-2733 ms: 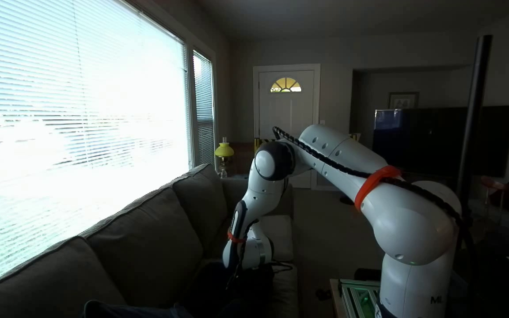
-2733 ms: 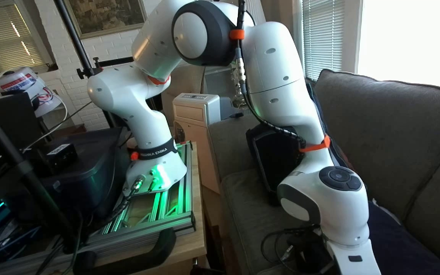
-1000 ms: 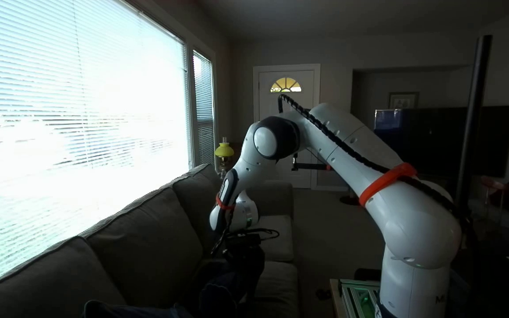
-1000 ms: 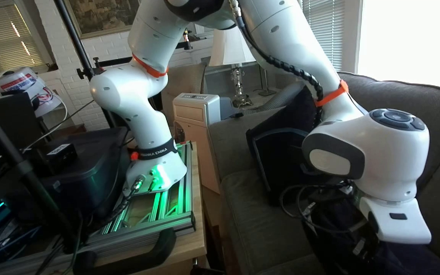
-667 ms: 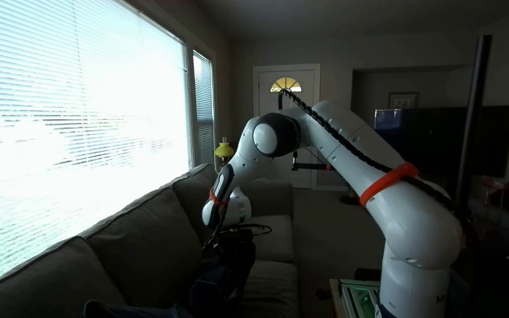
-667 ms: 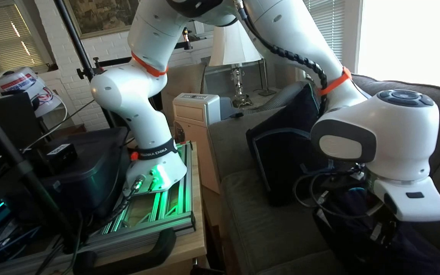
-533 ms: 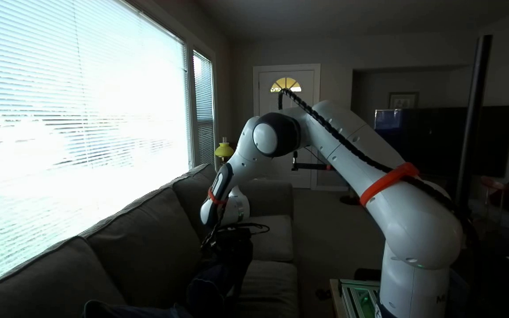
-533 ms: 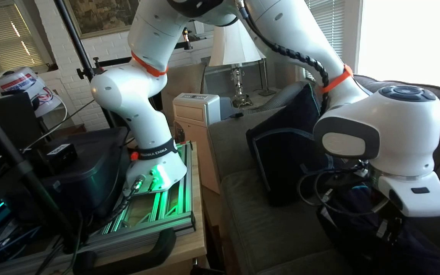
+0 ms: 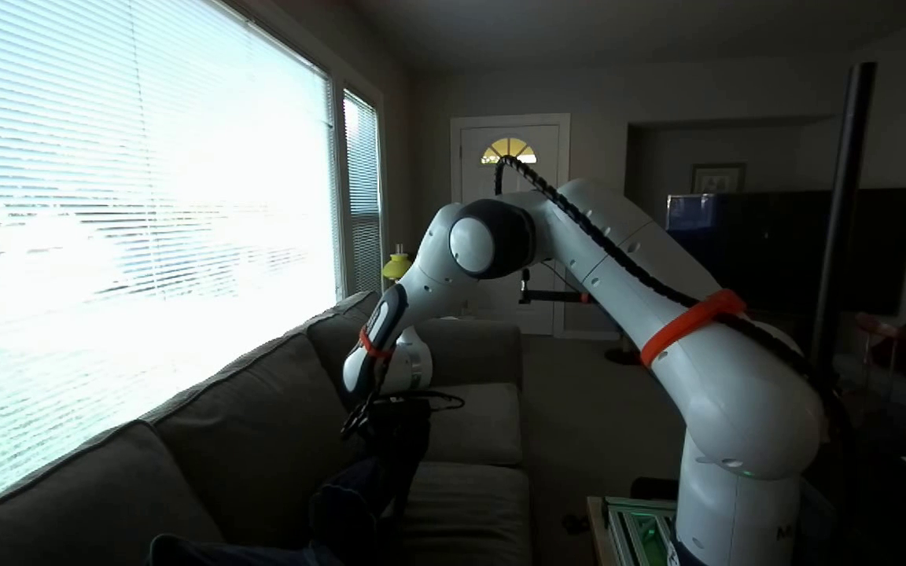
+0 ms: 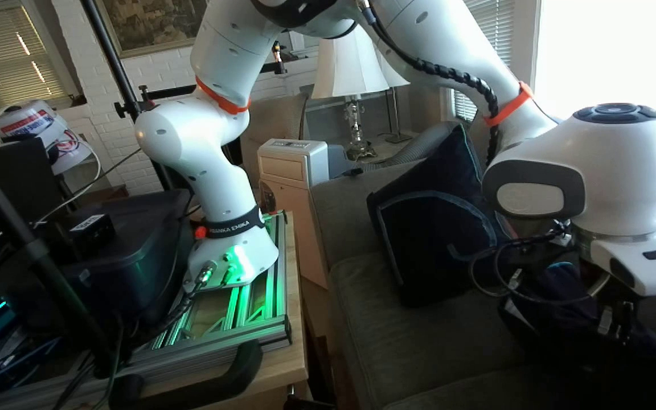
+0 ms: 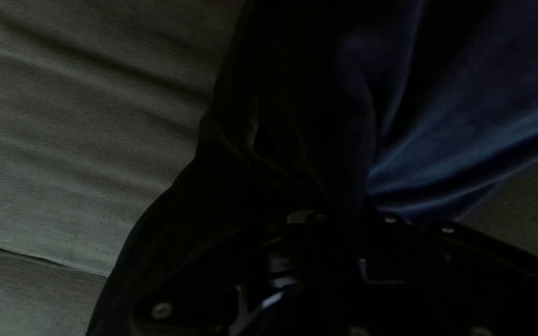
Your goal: Put the pillow on top of the other pillow
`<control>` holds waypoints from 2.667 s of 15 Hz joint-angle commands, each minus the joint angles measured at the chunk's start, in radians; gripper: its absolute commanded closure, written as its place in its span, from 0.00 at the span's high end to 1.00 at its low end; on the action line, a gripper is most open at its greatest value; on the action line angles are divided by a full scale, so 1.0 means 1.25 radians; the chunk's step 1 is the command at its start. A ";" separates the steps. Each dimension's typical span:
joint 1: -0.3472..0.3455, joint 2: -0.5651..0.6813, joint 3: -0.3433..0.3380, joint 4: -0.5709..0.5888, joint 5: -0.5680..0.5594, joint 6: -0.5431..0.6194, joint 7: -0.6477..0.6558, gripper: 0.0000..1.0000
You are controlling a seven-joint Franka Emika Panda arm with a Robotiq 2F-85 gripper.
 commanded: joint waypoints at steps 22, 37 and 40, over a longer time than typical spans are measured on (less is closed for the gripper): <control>-0.019 -0.026 0.080 0.075 0.054 -0.009 -0.041 0.03; -0.038 0.109 0.110 0.156 0.083 0.048 -0.037 0.44; -0.030 0.104 0.100 0.167 0.080 0.038 -0.021 0.69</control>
